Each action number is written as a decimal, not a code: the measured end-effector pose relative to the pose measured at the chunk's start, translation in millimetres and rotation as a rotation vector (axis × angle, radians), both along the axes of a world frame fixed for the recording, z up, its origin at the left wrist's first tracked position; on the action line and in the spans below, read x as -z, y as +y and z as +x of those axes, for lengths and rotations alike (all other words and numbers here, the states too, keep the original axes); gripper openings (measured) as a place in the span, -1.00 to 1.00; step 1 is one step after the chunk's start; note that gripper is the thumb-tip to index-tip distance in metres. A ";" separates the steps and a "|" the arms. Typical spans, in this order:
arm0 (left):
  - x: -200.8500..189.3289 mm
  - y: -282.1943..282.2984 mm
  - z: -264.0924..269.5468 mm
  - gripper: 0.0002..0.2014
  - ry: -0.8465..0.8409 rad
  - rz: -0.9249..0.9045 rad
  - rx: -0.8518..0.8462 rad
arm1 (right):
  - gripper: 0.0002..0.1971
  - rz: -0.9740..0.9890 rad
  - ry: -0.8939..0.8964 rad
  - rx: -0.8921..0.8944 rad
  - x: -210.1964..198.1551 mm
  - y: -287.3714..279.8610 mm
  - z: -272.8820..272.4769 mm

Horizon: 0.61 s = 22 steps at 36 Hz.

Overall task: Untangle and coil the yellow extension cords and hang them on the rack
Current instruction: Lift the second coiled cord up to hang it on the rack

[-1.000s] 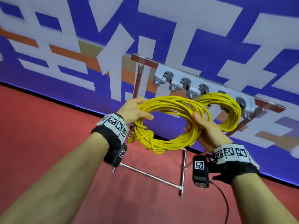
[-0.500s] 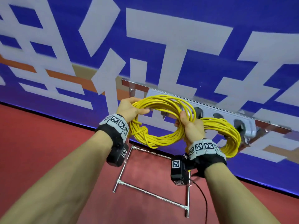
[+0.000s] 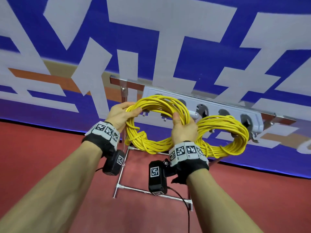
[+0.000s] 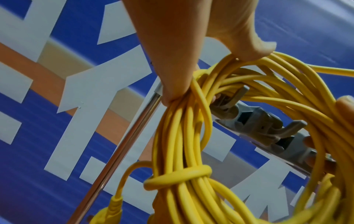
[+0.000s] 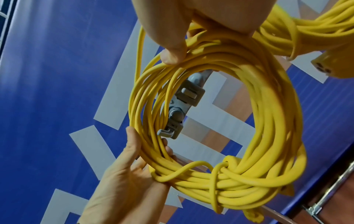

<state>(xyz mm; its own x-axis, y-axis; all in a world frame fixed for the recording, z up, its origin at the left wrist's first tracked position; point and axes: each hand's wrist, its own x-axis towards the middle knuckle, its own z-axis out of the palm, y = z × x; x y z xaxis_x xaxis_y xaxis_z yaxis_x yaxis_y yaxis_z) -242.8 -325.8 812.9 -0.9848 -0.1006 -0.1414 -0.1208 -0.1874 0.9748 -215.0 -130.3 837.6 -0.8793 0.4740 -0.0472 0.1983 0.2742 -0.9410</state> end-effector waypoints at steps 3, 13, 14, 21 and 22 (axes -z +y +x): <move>3.7 -1.6 -5.4 -0.46 0.020 -0.043 -0.030 | -0.63 0.011 0.032 0.031 6.2 -5.3 -2.0; 19.8 -2.2 -18.9 -0.57 0.057 -0.223 -0.026 | -0.71 -0.014 0.009 0.025 23.7 -11.4 -8.2; 21.9 -0.9 -18.7 -0.59 0.063 -0.220 -0.028 | -0.71 -0.008 0.002 0.018 23.2 -11.4 -9.9; 37.0 1.6 -15.8 -0.68 0.062 -0.158 -0.039 | -0.69 0.052 -0.032 -0.012 27.4 -14.4 -15.8; 38.0 1.7 -15.5 -0.71 0.062 -0.160 -0.038 | -0.69 0.061 -0.029 -0.017 27.2 -15.9 -15.4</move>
<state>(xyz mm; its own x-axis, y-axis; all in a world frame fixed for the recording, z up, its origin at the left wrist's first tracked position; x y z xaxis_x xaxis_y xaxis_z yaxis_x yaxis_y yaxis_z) -258.3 -324.0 774.9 -0.9862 -0.1545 -0.0600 -0.0557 -0.0321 0.9979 -230.4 -146.2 810.3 -0.8861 0.4615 -0.0442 0.2198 0.3344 -0.9164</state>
